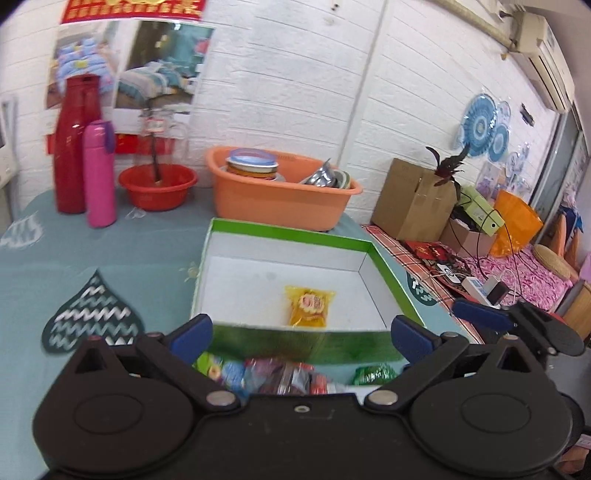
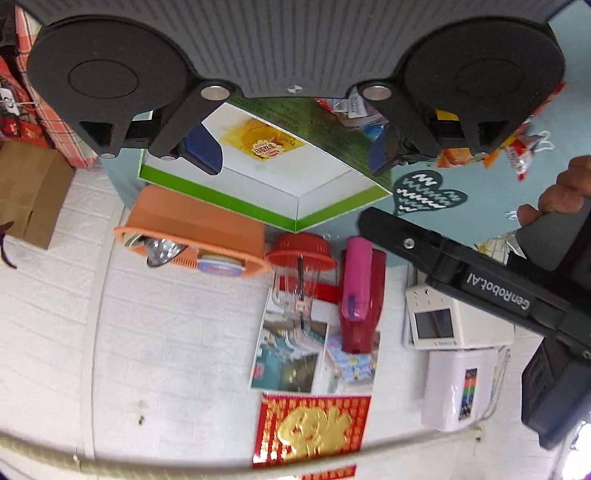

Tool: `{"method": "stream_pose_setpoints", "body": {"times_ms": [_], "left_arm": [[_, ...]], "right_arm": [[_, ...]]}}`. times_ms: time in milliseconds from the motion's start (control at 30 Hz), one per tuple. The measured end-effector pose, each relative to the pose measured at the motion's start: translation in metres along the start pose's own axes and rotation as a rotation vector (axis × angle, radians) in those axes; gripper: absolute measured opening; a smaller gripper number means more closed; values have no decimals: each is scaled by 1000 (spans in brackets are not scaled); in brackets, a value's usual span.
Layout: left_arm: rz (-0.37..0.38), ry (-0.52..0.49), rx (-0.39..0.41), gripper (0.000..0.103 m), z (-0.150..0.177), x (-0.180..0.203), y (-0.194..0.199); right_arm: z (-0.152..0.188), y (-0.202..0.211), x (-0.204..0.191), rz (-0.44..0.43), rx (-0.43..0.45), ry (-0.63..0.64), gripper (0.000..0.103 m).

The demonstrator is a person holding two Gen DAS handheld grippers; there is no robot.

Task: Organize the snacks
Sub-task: 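Move the left gripper back over the snack pile, then grasp the clear bag of yellow crackers with the left gripper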

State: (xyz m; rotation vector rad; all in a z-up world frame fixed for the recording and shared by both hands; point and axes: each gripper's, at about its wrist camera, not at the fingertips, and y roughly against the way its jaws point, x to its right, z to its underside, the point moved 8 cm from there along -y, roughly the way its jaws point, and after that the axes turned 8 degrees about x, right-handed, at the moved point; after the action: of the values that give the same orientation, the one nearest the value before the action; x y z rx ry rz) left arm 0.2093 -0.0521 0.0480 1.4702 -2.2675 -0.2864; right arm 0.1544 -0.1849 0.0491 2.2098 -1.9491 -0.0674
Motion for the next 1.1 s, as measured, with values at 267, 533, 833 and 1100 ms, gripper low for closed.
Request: {"method": "stream_pose_setpoints", "body": {"times_ms": [267, 533, 833, 1100], "left_arm": [[-19, 68, 3, 103, 50, -10, 56], [29, 136, -92, 103, 94, -10, 76], [138, 52, -185, 103, 113, 32, 36], [144, 94, -236, 87, 114, 26, 10]], "right_arm": [[26, 51, -28, -82, -9, -143, 103], [66, 64, -60, -140, -112, -169, 103], [80, 54, -62, -132, -166, -107, 103], [79, 28, -55, -216, -216, -139, 103]]}}
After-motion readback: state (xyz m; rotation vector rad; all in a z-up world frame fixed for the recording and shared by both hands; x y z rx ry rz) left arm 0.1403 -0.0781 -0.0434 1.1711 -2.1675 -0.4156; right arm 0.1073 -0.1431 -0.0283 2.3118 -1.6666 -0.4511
